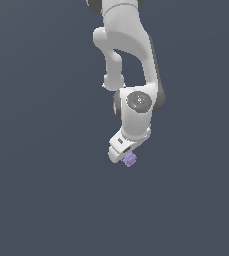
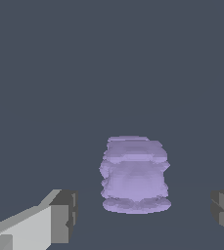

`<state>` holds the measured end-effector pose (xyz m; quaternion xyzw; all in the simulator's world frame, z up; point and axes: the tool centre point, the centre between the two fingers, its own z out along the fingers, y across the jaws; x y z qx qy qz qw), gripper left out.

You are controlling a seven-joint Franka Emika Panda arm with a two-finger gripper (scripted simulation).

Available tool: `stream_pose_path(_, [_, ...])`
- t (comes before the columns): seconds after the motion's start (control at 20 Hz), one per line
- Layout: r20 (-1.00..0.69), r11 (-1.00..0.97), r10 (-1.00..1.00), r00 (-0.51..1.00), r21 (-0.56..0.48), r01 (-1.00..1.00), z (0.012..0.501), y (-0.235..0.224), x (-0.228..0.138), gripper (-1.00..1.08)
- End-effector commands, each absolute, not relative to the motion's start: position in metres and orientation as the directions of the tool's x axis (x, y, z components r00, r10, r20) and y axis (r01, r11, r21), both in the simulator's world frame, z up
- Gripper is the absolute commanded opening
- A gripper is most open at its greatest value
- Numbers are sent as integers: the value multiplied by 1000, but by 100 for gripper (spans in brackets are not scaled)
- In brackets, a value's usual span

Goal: Pick up the object and move it to a goal position.

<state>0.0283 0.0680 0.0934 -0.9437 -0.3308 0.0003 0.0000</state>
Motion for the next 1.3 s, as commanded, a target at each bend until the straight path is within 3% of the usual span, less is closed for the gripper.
stream_pose_path(0.0, [-1, -781, 624, 781, 0, 624, 93, 68, 28, 100])
stream_pose_path(0.85, [0, -778, 629, 778, 0, 629, 43, 68, 28, 100])
stream_pose_path(0.9, [0, -778, 629, 778, 0, 629, 43, 68, 28, -100])
stream_pose_path(1.25, [0, -778, 629, 778, 0, 629, 43, 68, 28, -100])
